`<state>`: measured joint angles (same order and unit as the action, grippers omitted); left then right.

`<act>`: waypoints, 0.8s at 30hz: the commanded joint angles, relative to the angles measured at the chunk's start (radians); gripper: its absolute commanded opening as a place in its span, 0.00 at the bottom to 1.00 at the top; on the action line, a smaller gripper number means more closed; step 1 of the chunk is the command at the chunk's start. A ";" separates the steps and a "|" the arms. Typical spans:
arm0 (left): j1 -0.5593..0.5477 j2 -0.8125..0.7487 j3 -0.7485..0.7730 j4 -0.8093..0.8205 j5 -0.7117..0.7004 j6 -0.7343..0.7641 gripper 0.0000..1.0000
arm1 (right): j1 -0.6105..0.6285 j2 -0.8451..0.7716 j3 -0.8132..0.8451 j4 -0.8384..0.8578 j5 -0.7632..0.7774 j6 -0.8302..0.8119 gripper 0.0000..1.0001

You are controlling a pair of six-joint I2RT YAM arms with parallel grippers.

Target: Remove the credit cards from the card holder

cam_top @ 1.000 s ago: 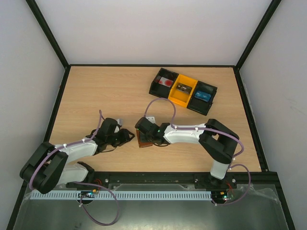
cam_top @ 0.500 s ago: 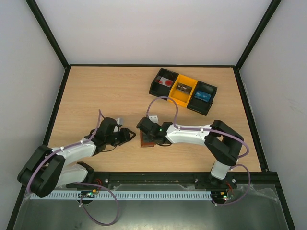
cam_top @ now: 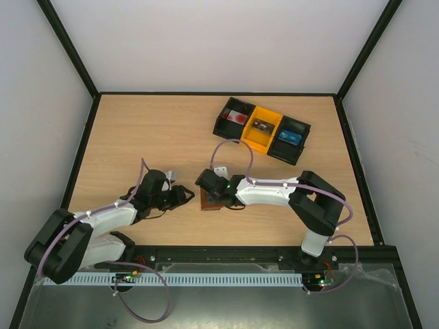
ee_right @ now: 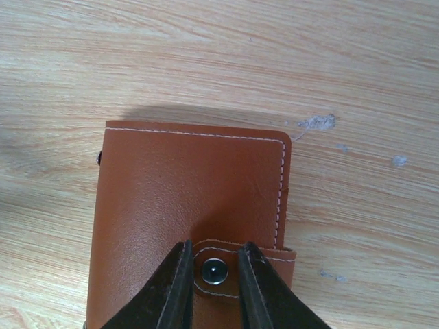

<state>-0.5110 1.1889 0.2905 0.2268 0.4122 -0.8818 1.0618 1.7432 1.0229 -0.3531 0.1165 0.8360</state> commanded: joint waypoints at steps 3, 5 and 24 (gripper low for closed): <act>0.005 0.008 -0.011 0.026 0.029 0.003 0.45 | 0.002 0.044 -0.012 0.015 -0.009 0.011 0.19; 0.005 0.005 -0.011 0.025 0.030 0.002 0.45 | 0.003 0.044 -0.016 0.012 -0.006 0.013 0.19; 0.006 -0.063 -0.022 -0.011 0.018 -0.012 0.47 | 0.012 0.046 0.019 -0.072 0.062 0.000 0.15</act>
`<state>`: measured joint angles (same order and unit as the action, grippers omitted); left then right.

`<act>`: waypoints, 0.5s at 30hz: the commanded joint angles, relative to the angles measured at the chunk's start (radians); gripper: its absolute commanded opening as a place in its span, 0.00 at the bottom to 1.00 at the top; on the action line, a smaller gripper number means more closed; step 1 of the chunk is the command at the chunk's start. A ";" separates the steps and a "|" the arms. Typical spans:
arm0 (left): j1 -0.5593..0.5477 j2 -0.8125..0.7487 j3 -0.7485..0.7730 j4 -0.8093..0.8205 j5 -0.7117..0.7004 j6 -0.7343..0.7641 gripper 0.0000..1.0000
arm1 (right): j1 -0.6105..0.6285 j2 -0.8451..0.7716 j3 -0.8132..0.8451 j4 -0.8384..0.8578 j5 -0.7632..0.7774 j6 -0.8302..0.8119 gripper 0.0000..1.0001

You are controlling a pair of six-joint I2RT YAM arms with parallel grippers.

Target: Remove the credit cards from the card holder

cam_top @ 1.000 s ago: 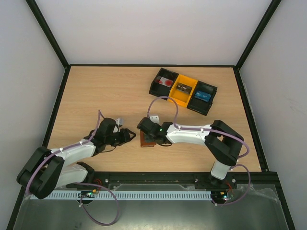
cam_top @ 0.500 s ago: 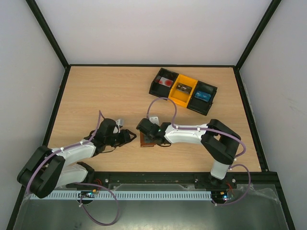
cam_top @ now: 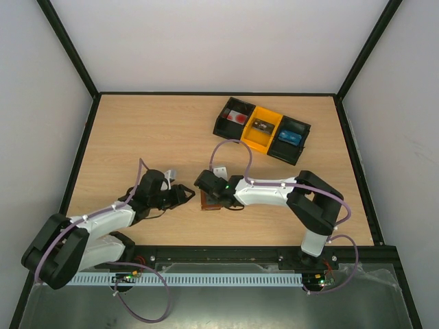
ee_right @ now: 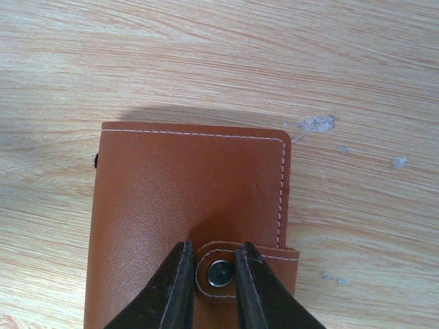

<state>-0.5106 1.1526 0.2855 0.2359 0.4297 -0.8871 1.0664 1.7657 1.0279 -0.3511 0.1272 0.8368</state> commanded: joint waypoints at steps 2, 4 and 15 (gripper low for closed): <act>0.005 -0.032 -0.021 -0.020 -0.007 -0.016 0.47 | 0.006 0.005 0.006 -0.058 0.044 -0.009 0.10; 0.004 -0.034 -0.030 -0.014 -0.005 -0.023 0.47 | 0.008 -0.014 -0.004 -0.042 0.039 -0.008 0.04; 0.004 -0.038 -0.028 -0.027 -0.001 -0.006 0.47 | 0.007 -0.166 -0.159 0.215 -0.022 -0.014 0.02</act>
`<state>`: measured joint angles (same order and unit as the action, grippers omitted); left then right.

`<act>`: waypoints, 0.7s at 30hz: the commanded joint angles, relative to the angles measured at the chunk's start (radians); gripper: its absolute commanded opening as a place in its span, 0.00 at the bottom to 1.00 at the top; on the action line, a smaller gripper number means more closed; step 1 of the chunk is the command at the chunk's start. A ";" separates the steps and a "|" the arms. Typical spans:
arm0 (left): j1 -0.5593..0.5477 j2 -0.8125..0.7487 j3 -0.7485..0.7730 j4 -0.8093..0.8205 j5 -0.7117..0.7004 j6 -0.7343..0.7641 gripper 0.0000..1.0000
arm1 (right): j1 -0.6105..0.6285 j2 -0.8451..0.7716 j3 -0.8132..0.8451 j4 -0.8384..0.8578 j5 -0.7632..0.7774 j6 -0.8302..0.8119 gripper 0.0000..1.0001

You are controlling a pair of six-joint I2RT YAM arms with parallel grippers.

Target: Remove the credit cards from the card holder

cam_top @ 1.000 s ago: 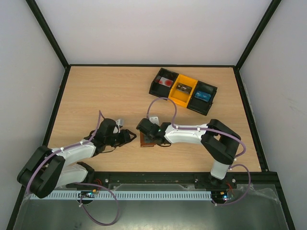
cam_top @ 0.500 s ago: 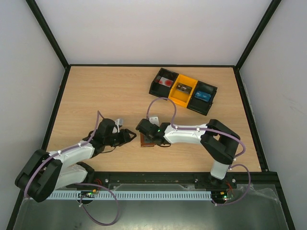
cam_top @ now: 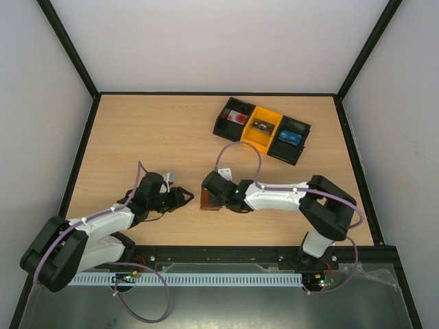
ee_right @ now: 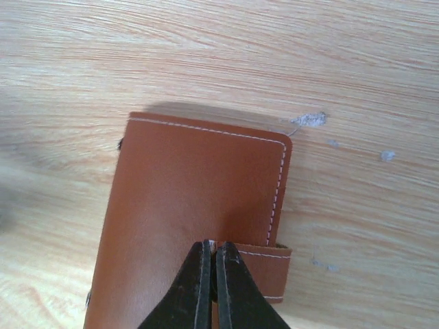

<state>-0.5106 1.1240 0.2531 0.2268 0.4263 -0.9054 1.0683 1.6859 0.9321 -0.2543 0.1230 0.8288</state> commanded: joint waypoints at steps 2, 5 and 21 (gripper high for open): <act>0.004 -0.012 0.006 -0.021 0.002 0.013 0.47 | 0.005 -0.119 -0.089 0.161 -0.019 -0.009 0.02; 0.004 -0.016 0.011 -0.025 0.003 0.014 0.47 | 0.006 -0.176 -0.154 0.257 -0.032 -0.022 0.02; -0.009 -0.022 0.105 -0.115 0.020 0.068 0.70 | 0.005 -0.414 -0.318 0.590 -0.146 0.037 0.02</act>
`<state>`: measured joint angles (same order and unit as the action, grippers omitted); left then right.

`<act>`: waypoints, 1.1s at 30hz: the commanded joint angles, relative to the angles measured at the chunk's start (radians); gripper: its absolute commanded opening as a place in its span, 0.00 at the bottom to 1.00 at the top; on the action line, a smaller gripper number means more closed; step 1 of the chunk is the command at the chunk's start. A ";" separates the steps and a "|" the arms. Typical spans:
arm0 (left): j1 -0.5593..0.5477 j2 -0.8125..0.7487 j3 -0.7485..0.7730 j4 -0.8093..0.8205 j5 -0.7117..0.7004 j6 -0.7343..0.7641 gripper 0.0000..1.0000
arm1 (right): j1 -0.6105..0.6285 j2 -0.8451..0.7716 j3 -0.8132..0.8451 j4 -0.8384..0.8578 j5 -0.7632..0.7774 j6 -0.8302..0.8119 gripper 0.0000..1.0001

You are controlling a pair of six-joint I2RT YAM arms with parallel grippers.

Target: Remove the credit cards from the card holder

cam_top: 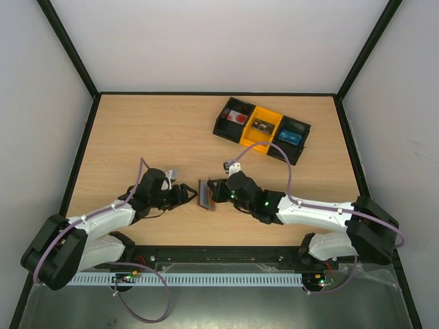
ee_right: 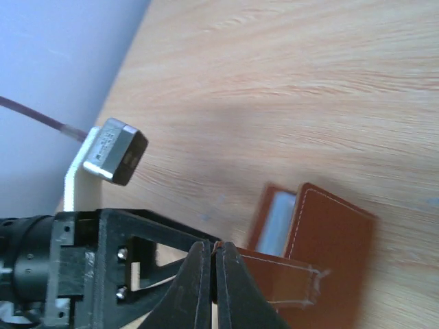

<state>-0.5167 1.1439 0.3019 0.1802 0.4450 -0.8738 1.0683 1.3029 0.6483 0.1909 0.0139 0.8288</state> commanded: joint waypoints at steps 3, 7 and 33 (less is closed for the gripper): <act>-0.003 -0.089 0.059 -0.109 -0.031 0.049 0.74 | 0.005 -0.024 -0.028 0.175 -0.036 0.045 0.02; -0.002 -0.116 0.038 -0.123 -0.058 0.047 0.75 | 0.005 -0.002 -0.019 0.128 0.006 0.053 0.02; -0.006 -0.015 0.013 -0.071 -0.091 0.039 0.54 | 0.004 -0.119 -0.263 -0.178 0.350 0.243 0.02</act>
<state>-0.5167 1.1023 0.3260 0.0734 0.3515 -0.8322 1.0683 1.1870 0.4084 0.0666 0.2760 1.0267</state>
